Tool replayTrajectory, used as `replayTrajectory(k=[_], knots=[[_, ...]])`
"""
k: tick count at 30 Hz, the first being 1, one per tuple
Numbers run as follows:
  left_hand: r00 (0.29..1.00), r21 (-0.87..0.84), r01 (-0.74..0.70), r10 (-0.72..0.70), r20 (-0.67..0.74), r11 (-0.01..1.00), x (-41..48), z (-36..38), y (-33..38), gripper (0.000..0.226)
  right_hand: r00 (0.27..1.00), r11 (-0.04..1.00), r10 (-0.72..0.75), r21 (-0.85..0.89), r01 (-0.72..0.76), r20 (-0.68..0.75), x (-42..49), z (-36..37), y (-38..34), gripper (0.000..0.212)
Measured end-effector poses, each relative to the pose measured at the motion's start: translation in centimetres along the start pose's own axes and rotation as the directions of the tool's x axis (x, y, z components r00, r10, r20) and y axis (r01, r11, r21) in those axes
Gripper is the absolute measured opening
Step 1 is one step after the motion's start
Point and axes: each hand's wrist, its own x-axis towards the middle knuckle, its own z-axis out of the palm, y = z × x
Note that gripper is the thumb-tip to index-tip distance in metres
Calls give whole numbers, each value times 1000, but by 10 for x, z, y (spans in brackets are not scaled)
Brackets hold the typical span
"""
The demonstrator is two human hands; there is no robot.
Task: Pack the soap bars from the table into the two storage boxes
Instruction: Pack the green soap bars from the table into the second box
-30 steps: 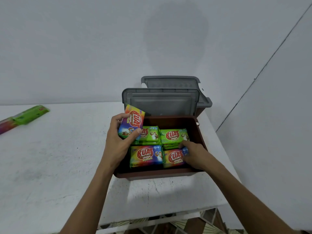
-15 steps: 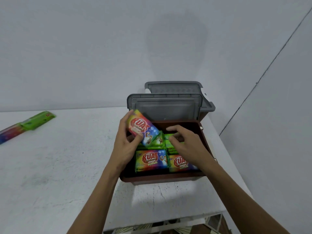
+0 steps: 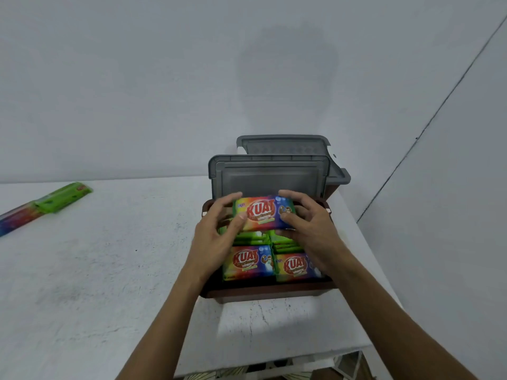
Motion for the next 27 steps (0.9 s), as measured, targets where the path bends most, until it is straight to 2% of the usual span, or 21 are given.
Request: replayTrajectory(k=[3, 6, 8, 18, 20, 23, 27], knots=[[997, 228, -73, 76, -3, 971, 3, -11, -11, 33, 999, 987, 48, -151, -50, -15, -4, -21, 1, 31], [988, 539, -96, 144, -49, 837, 9, -18, -29, 33, 996, 949, 70, -305, -82, -49, -10, -40, 4, 33], [990, 648, -40, 118, -77, 761, 9, -18, -37, 34, 993, 912, 90, -395, -111, -71, -13, -50, 7, 34], [994, 688, 40, 40, -101, 724, 3, -13, -46, 37, 953, 772, 280, -564, -295, -114, -15, -53, 32, 35], [995, 698, 46, 32, -99, 715, 3, -13, -46, 37, 941, 692, 311, -648, -318, -129, -12, -50, 35, 38], [995, 698, 61, 12, -99, 713, 3, -13, -46, 37, 944, 513, 291, -808, -290, -154, -10, -47, 36, 43], [995, 689, 59, 9, -94, 722, 2, -14, -48, 36, 958, 368, 237, -899, -239, -158, -14, -38, 35, 47]])
